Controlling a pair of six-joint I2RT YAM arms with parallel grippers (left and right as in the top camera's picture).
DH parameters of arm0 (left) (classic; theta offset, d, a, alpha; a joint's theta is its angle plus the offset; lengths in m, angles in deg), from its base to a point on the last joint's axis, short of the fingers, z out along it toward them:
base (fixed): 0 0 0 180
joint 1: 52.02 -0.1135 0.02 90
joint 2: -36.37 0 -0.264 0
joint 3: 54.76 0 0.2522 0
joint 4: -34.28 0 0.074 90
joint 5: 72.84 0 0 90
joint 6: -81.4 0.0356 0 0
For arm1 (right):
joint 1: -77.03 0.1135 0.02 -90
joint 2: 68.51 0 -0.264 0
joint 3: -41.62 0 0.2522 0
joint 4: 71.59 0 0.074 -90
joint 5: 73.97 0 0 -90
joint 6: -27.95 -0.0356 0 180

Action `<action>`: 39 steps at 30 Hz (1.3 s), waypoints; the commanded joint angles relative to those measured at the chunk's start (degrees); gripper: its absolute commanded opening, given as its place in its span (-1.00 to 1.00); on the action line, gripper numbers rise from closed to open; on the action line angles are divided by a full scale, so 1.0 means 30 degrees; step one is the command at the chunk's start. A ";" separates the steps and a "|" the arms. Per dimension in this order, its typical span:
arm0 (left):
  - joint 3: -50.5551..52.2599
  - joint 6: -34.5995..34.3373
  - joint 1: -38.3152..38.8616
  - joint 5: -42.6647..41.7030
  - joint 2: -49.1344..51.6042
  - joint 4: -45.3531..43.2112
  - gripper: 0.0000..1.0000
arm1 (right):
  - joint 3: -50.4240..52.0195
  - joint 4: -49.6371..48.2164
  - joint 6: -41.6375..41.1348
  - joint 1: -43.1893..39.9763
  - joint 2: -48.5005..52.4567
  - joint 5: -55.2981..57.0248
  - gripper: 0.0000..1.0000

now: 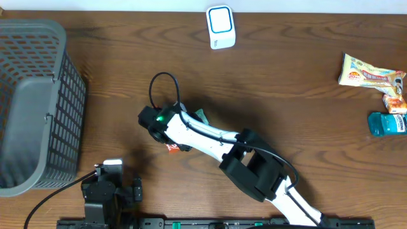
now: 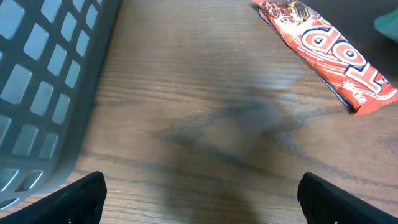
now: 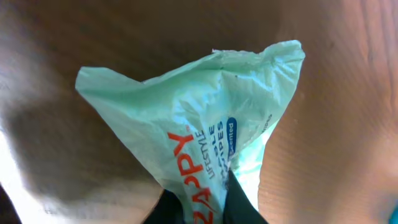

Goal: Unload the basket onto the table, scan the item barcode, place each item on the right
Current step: 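Reach the right gripper to the light teal wipes pack and grasp it, then lift the wipes pack and carry it up to the white scanner face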

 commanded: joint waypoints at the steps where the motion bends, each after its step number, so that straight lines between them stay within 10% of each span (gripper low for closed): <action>1: 0.0015 -0.0102 -0.0095 0.0102 -0.0022 0.0328 0.96 | -0.2113 0.1596 0.0597 -0.0401 0.0517 -0.2171 -0.98; 18: 0.0015 -0.0109 -0.0095 0.0102 -0.0022 0.0328 0.96 | -0.6142 0.9449 2.0509 -0.7482 0.0452 -2.9048 -0.98; 31: 0.0015 -0.0102 -0.0095 0.0102 -0.0022 0.0328 0.96 | -0.6018 0.9449 1.8149 -0.8648 0.0452 -3.7951 -0.98; 39: 0.0015 -0.0102 -0.0095 0.0102 -0.0022 0.0328 0.96 | -0.6011 0.9449 1.8542 -0.8714 0.0452 -3.7266 -0.98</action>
